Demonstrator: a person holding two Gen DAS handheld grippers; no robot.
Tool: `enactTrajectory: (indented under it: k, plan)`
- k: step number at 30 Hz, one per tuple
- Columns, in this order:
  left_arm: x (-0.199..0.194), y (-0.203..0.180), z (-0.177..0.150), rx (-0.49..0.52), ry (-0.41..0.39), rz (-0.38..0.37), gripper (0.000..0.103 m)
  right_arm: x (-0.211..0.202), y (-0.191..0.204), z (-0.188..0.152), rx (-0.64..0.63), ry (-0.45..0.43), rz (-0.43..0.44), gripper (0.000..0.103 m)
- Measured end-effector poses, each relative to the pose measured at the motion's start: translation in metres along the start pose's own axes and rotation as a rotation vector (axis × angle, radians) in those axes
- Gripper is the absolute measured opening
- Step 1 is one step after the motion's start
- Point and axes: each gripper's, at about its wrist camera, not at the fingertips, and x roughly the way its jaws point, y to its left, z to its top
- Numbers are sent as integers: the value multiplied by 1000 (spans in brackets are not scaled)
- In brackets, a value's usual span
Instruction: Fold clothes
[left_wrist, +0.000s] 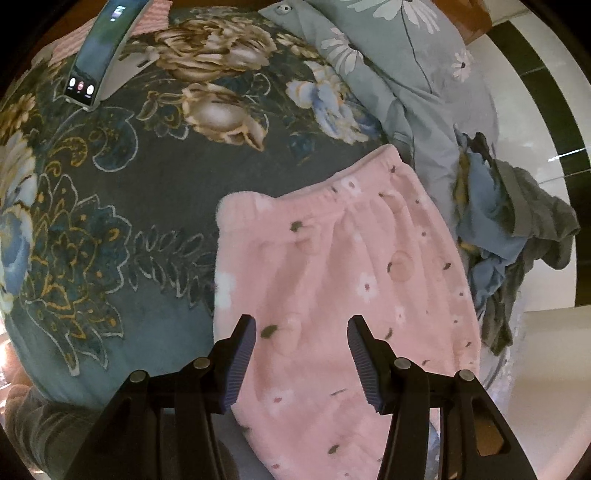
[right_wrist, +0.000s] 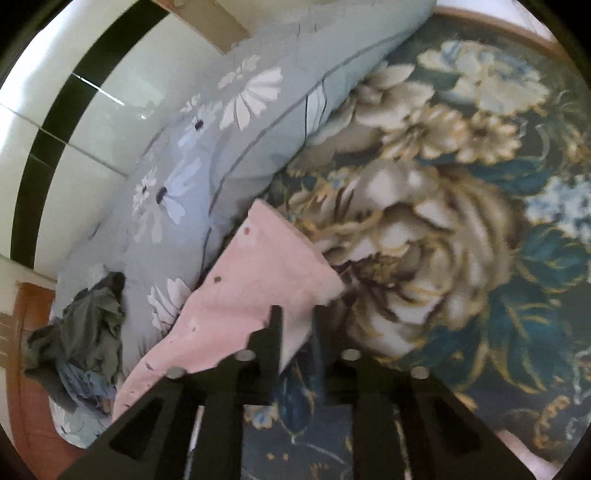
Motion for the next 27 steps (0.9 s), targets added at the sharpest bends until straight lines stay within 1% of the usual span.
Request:
enactTrajectory:
  k: [1, 3, 6, 9, 10, 13, 16, 19, 23, 27]
  plan:
    - [-2, 4, 0, -9, 0, -9, 56, -12, -2, -2, 9, -13, 5, 26]
    - [-6, 14, 0, -31, 1, -22, 56, -36, -12, -12, 26, -30, 29, 28]
    - [-9, 34, 3, -67, 1, -28, 58, -84, -49, -48, 62, -20, 29, 41]
    - [-11, 57, 9, -92, 8, -19, 59, -116, -93, -86, 130, 17, -11, 42]
    - [-10, 64, 11, -97, 15, -12, 59, -124, -111, -104, 168, 41, -29, 42]
    - [-6, 84, 18, -112, 34, 8, 59, -144, -153, -148, 278, 56, -68, 42]
    - [4, 97, 24, -115, 75, 14, 60, -145, -177, -177, 388, 76, -30, 42]
    - [15, 100, 29, -96, 112, 1, 60, -139, -186, -196, 444, 92, -17, 42]
    - [28, 91, 31, -74, 143, -36, 61, -132, -184, -205, 478, 100, 13, 42]
    - [47, 77, 33, -37, 173, -28, 62, -122, -179, -206, 513, 99, 55, 42]
